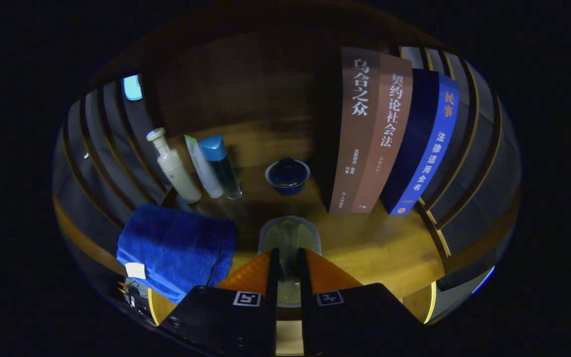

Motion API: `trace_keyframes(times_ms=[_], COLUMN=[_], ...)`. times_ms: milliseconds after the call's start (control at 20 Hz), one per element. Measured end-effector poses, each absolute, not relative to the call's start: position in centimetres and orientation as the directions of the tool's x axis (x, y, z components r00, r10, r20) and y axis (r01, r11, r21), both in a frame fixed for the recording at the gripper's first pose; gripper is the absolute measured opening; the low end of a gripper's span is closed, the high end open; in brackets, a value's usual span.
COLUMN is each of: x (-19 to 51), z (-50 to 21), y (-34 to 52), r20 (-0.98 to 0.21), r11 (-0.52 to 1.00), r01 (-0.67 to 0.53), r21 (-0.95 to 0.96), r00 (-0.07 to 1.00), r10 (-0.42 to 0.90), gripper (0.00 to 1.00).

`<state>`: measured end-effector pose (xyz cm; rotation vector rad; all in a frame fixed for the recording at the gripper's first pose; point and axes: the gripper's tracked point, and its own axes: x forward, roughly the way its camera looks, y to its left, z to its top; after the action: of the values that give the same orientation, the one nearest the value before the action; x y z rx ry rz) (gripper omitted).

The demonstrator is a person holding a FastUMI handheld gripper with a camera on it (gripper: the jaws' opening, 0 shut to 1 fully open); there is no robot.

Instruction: Pull open the drawer, take out the items inside it, and place them on the countertop above the cabinet.

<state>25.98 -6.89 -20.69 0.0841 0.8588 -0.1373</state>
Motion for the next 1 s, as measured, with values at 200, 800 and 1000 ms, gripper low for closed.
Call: trace_keyframes(times_ms=[200, 800, 1000], x=[26.8, 23.4, 18.7], z=[-22.7, -20.4, -16.9], y=[-7.1, -6.3, -5.4], r20=[-0.783, -0.713, -0.607], r11=[0.985, 0.985, 0.988], r01=[0.170, 0.158, 0.137], r21=[0.033, 0.075, 0.072], r00=[0.617, 0.699, 0.792], r10=[-0.080, -0.058, -0.065], gripper=[0.25, 0.99, 0.99])
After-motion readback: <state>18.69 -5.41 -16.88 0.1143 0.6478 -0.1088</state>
